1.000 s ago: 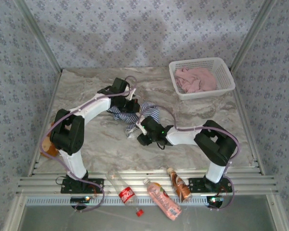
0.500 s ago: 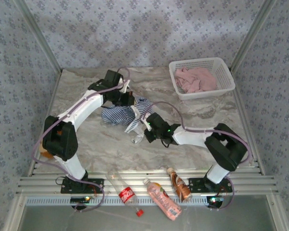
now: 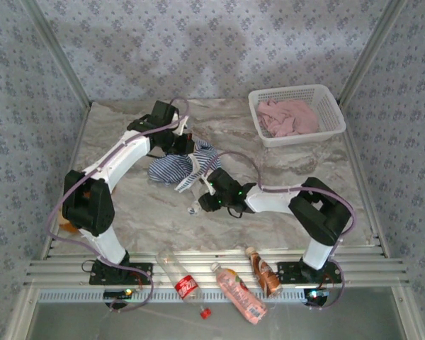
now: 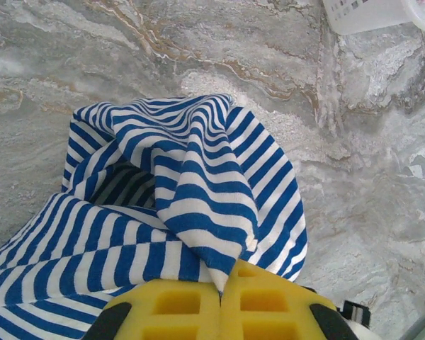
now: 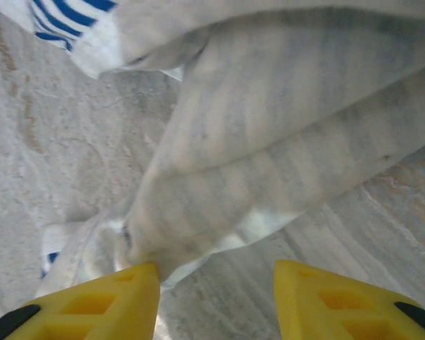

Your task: Fold and stack the tank tops

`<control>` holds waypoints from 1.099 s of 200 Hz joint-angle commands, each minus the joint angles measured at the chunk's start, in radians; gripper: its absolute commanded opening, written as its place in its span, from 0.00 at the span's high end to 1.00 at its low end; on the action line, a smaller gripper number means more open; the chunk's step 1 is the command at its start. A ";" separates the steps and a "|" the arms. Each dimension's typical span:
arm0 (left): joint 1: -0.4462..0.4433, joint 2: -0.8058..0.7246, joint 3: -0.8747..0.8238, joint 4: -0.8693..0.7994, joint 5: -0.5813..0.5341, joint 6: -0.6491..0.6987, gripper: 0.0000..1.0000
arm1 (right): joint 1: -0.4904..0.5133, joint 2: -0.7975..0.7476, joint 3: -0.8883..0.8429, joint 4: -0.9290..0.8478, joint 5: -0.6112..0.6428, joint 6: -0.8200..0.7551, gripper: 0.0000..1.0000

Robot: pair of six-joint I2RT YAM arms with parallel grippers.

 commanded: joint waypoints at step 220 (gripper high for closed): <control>-0.120 -0.530 0.203 -0.222 -0.261 -0.056 1.00 | -0.177 -0.918 0.145 -0.311 0.313 -0.720 1.00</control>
